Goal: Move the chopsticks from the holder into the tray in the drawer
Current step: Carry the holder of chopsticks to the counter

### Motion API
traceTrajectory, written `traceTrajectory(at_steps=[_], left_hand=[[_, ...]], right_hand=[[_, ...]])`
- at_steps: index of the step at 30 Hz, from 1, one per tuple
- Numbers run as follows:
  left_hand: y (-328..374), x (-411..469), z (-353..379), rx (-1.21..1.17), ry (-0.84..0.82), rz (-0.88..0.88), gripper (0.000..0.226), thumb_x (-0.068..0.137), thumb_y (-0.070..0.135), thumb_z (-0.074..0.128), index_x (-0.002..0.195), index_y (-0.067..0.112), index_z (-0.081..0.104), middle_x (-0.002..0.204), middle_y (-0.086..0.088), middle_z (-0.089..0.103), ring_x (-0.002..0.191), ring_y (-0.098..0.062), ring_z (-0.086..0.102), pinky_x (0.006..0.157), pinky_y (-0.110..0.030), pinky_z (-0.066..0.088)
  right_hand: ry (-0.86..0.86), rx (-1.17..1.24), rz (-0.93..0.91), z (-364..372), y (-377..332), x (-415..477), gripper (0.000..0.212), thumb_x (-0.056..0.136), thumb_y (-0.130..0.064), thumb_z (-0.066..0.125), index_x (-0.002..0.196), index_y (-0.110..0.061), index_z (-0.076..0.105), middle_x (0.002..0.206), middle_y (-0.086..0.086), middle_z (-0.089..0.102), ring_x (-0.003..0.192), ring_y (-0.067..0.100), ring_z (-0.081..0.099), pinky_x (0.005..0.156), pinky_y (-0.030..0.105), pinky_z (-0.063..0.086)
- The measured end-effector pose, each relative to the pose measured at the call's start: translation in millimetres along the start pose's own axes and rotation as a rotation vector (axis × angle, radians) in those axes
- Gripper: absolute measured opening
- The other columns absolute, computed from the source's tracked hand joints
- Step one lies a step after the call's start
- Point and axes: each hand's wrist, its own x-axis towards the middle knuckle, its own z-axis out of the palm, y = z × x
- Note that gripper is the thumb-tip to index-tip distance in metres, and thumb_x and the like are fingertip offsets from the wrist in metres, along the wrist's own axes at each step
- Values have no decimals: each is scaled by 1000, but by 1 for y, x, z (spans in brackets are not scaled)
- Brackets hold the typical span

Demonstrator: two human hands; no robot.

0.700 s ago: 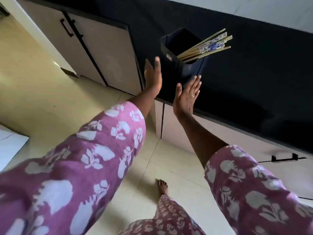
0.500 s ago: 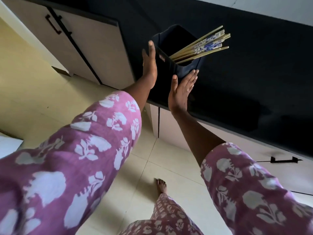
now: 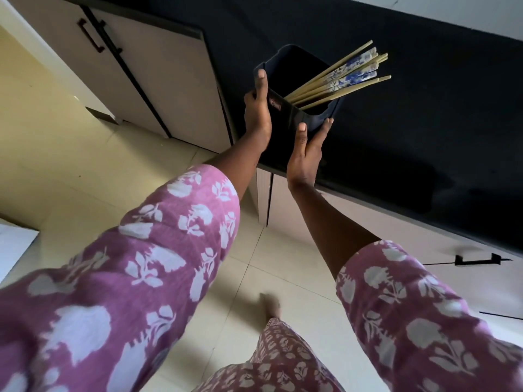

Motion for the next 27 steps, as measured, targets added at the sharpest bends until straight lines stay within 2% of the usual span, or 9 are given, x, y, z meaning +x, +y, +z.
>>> traceTrajectory(at_steps=[2,5,7,9,13,17,20,24,27], left_hand=[[-1,-14,-10,-17,11,25,87,75,67,46,141,10,39,134,-10,53,122,-24,51,103,-39,41],[-6,-37,-28,-34,51,56,67,83,53,54,133,8,45,121,-5,56,110,-18,53,88,-28,43],[-7,-55,-40,-31,91,57,44,93,36,53,125,7,48,108,-1,54,93,-11,53,74,-21,42],[-10,-75,-53,-19,125,76,27,97,27,49,115,7,50,95,2,53,80,-5,50,67,-20,41],[-18,-130,-84,48,162,137,30,98,19,43,120,0,52,87,3,52,77,-5,48,67,-22,38],[-46,-190,-120,64,173,137,34,97,18,43,125,-1,49,97,-5,50,79,-12,47,62,-21,37],[-73,-236,-150,19,183,107,32,92,21,48,115,-1,51,98,-8,51,76,-12,48,59,-18,39],[-116,-296,-197,-71,238,59,26,74,28,52,94,12,46,92,-8,51,81,-18,47,71,-28,38],[-159,-335,-231,-116,311,-62,26,70,29,52,90,17,42,89,-8,51,85,-18,48,74,-35,37]], right_hand=[[1,24,0,0,-1,-13,103,76,-82,22,150,-15,-2,159,10,10,147,26,12,120,38,15],[7,37,4,1,0,-40,81,89,-59,25,150,-11,2,158,13,16,145,29,18,120,41,18],[16,38,8,1,1,-61,96,82,-76,21,150,-11,5,157,14,20,144,30,21,118,38,22],[22,36,4,0,3,-84,95,82,-76,20,150,-10,7,156,14,22,144,29,22,119,40,23],[33,74,-5,-4,13,-132,70,92,-43,27,150,-7,10,156,14,23,144,28,21,119,41,22],[62,75,10,-14,30,-191,61,97,-37,28,149,-8,13,155,16,24,144,30,21,117,41,19],[58,43,39,-21,41,-238,61,92,-40,28,145,-10,27,144,19,43,134,33,38,113,45,31],[38,-18,112,-33,63,-297,64,79,-35,29,136,-7,42,127,20,57,116,30,51,89,27,37],[-44,-82,148,-42,81,-337,66,76,-31,27,134,-7,45,124,21,56,111,25,46,86,26,32]])
